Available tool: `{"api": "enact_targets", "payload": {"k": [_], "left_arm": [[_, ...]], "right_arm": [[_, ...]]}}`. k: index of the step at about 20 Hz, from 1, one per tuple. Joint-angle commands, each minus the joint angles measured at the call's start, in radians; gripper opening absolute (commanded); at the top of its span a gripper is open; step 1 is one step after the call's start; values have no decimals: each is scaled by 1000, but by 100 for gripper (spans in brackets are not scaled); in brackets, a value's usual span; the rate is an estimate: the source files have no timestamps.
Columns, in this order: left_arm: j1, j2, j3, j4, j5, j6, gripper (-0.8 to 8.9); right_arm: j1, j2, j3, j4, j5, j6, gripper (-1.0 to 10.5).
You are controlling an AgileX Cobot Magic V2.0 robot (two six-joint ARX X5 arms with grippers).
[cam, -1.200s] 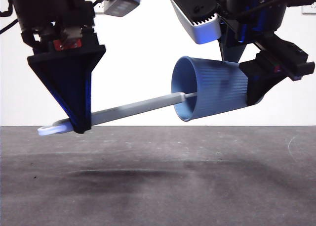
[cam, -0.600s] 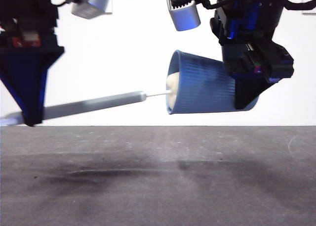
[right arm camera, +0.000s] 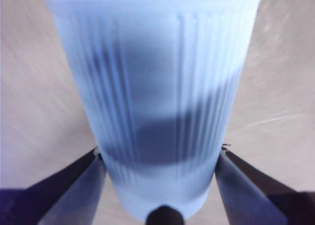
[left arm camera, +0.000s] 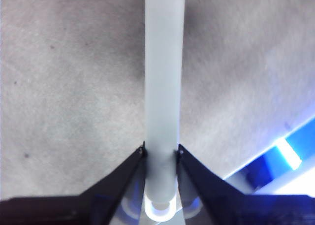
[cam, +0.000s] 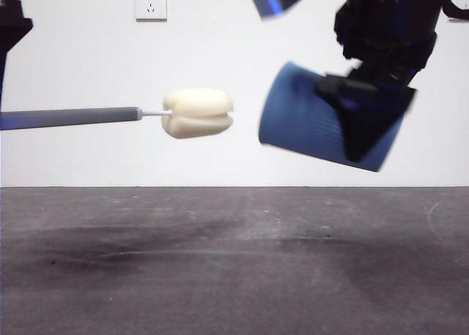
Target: Pick up the cup brush,pick up the cup,insert the brush into the cup,clean the cup,put the cup brush back,put the cup back to the fixed position on the table
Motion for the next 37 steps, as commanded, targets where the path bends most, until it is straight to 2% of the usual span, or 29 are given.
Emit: {"api": "enact_targets", "payload": {"k": [1,3,4,6,12,19,25,33,35,37], "left_arm": [[4,2,-4,83,6,-124,-9],[3,9,-5,197,43,-226,-9],[4,17,-5,251,56,-269,-9],[10,51,-5,319,45,-301,-9],[56,234,-5,455,71,-412,-9],[67,479,-5,519,90,-492,-9],[71,517,-5,571,106,-602,-9],[82,541,-5,533,133,-574,-9],[82,554,-5,514,134,-570,-9],[82,554,-5,513,139,-570,-9]], "right_arm": [[1,-45,-2,29,-99,303,-17],[2,-98,-2,72,-179,405,-17],[3,-128,-2,103,-208,418,-17],[2,-189,-2,165,-237,418,-17],[2,-389,-2,215,-238,437,-17],[2,-558,-2,122,-238,437,-17],[2,-616,-2,26,-238,438,-17],[3,-642,-2,8,-241,437,-17],[3,-642,-2,8,-286,444,-17],[3,-642,-2,6,-288,446,-17]]}}
